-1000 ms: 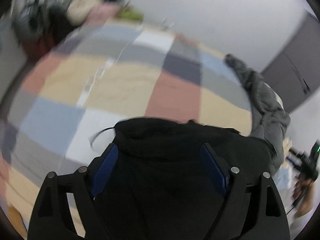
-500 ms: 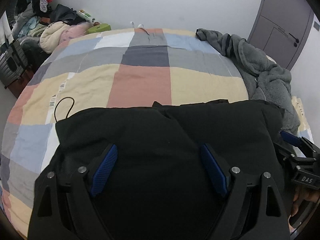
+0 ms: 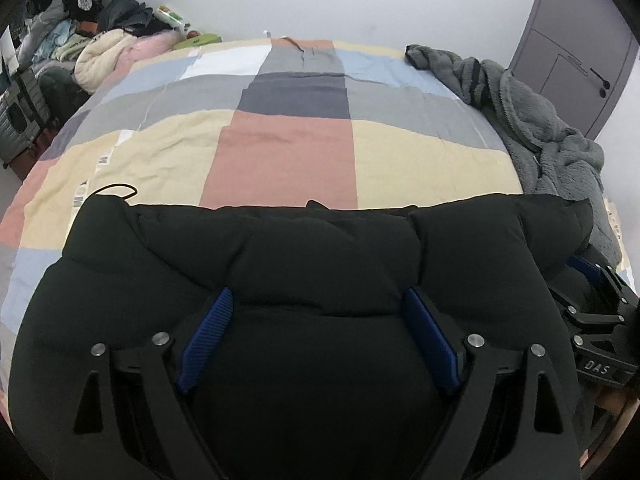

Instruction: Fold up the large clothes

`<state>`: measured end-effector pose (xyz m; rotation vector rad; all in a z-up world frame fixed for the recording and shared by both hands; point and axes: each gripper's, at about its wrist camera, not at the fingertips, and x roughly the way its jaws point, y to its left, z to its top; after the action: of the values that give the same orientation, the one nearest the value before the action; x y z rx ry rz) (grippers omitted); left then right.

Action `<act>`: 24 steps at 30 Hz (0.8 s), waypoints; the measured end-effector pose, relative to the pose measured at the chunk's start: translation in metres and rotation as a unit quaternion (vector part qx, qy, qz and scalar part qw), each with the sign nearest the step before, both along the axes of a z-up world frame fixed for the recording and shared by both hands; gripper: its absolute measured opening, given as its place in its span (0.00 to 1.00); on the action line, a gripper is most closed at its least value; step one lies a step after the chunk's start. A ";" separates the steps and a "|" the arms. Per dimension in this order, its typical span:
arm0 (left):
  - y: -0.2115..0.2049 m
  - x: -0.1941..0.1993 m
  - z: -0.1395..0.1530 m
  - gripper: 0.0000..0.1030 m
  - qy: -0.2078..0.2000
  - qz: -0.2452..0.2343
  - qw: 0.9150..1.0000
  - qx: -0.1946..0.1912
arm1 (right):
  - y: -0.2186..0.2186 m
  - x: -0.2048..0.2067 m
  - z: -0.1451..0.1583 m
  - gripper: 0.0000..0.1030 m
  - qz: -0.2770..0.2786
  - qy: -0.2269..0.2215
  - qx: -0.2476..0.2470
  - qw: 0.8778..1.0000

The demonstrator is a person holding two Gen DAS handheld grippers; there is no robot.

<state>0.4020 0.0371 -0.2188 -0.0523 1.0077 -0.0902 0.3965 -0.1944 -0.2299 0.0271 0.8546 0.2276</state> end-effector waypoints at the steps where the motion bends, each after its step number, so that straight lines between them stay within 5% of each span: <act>1: 0.000 0.000 0.000 0.85 0.001 0.002 1.000 -0.001 | 0.000 0.000 -0.001 1.00 0.001 0.002 -0.001 1.000; 5: 0.004 -0.017 0.012 0.85 0.007 0.000 1.000 -0.017 | -0.009 -0.018 0.004 0.99 0.005 0.006 0.014 1.000; 9: 0.020 -0.060 0.035 0.85 -0.028 -0.002 0.999 -0.041 | -0.025 -0.064 0.027 0.99 0.003 -0.040 0.030 0.999; 14: 0.049 -0.116 0.052 0.86 -0.077 0.020 0.997 -0.013 | -0.047 -0.122 0.043 0.99 0.009 -0.086 0.015 0.996; 17: 0.068 -0.137 0.047 0.86 -0.089 0.045 0.995 -0.028 | -0.064 -0.145 0.038 0.99 -0.003 -0.095 -0.003 0.995; 24: 0.083 -0.156 0.014 0.86 -0.097 0.057 0.992 -0.057 | -0.082 -0.140 0.009 0.99 -0.012 -0.061 0.037 0.997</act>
<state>0.2463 0.1202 -0.2051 -0.2008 0.8022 -0.0468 0.2567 -0.2759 -0.2204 0.0909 0.7240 0.2364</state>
